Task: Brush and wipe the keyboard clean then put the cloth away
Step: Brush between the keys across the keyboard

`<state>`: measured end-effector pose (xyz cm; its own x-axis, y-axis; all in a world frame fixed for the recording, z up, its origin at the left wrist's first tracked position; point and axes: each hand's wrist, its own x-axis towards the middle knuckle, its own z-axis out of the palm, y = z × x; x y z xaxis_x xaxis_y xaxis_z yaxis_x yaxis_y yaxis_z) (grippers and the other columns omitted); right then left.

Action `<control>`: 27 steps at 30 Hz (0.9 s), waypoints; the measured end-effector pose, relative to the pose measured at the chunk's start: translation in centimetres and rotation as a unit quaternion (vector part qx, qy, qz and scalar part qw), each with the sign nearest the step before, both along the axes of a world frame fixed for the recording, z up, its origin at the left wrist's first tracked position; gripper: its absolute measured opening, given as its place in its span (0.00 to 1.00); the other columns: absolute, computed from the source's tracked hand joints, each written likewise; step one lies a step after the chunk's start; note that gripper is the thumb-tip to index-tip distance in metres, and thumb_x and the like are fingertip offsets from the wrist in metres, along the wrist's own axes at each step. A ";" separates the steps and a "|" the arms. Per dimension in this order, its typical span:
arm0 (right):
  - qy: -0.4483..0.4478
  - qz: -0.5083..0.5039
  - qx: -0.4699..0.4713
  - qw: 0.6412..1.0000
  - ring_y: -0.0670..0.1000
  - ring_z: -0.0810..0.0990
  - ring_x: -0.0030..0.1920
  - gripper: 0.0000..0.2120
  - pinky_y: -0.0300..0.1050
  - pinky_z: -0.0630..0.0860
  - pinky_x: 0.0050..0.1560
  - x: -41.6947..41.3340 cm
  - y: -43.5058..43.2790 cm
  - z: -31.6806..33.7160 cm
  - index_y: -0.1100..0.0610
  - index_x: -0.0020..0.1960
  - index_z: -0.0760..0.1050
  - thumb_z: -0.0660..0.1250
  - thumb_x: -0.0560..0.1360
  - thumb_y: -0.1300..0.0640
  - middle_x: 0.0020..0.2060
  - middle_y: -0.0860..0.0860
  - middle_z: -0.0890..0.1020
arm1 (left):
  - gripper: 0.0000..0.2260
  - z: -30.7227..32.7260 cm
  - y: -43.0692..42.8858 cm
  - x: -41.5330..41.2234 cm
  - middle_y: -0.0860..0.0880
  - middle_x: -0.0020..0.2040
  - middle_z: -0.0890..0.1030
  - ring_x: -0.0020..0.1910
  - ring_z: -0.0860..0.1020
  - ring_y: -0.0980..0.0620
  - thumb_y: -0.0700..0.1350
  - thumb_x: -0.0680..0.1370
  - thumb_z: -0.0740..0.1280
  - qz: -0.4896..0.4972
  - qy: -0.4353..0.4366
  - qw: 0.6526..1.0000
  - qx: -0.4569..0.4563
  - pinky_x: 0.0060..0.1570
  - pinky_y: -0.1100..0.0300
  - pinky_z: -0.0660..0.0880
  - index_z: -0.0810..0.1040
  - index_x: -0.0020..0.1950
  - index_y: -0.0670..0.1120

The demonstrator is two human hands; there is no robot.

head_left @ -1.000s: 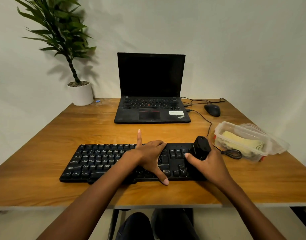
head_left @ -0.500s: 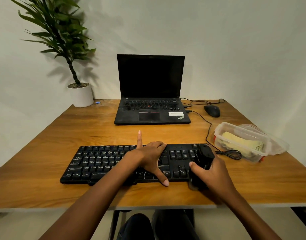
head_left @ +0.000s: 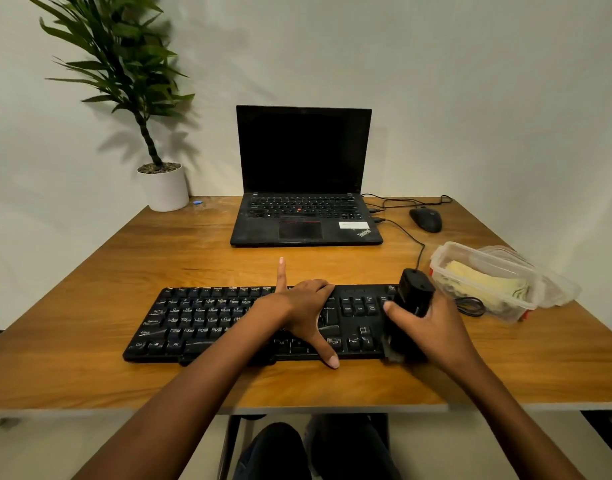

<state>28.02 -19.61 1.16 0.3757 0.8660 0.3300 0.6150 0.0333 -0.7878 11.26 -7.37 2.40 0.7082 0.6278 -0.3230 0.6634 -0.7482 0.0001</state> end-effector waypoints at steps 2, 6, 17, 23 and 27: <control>-0.005 -0.024 0.040 0.999 0.53 0.77 0.43 0.13 0.49 0.75 0.44 -0.1 0.7 0.4 0.56 0.46 0.70 0.72 0.69 0.52 0.38 0.52 0.77 | 0.57 0.0 -0.1 0.0 0.48 0.78 0.44 0.77 0.42 0.50 0.70 0.64 0.69 0.004 0.002 1.000 -0.002 0.55 0.32 0.20 0.40 0.77 0.45; -0.012 -0.034 0.016 0.999 0.55 0.75 0.49 0.14 0.53 0.76 0.48 -0.7 -0.3 -1.9 0.50 0.47 0.69 0.70 0.67 0.47 0.41 0.49 0.77 | 0.57 0.1 -0.1 -0.1 0.49 0.78 0.44 0.77 0.41 0.50 0.70 0.64 0.69 0.003 0.006 1.000 -0.006 0.54 0.34 0.19 0.40 0.77 0.45; -0.003 0.045 0.012 0.999 0.42 0.75 0.38 0.14 0.32 0.71 0.37 -2.0 2.4 1.3 0.52 0.49 0.69 0.72 0.70 0.53 0.37 0.45 0.76 | 0.57 0.3 -0.2 0.0 0.49 0.78 0.42 0.76 0.40 0.50 0.69 0.64 0.69 0.011 0.018 1.000 -0.010 0.56 0.33 0.21 0.38 0.77 0.46; -0.070 0.026 -0.040 0.996 0.50 0.76 0.38 0.13 0.45 0.73 0.40 -0.3 1.8 0.6 0.52 0.48 0.67 0.70 0.70 0.55 0.34 0.48 0.76 | 0.58 0.2 -0.1 0.0 0.49 0.78 0.42 0.76 0.40 0.49 0.69 0.64 0.70 0.008 0.023 1.000 -0.016 0.58 0.30 0.23 0.38 0.77 0.45; -0.071 0.032 0.002 0.997 0.45 0.75 0.35 0.13 0.38 0.71 0.38 -0.8 2.0 1.7 0.48 0.46 0.66 0.71 0.70 0.55 0.33 0.46 0.75 | 0.58 0.4 -0.3 0.1 0.49 0.78 0.43 0.77 0.41 0.49 0.68 0.64 0.71 0.012 0.025 0.999 -0.018 0.61 0.30 0.26 0.39 0.77 0.45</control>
<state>27.24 -17.59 2.83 0.2683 0.8853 0.3798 0.7175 0.0795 -0.6920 11.33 -7.68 2.84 0.6750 0.6322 -0.3803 0.6813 -0.7320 -0.0075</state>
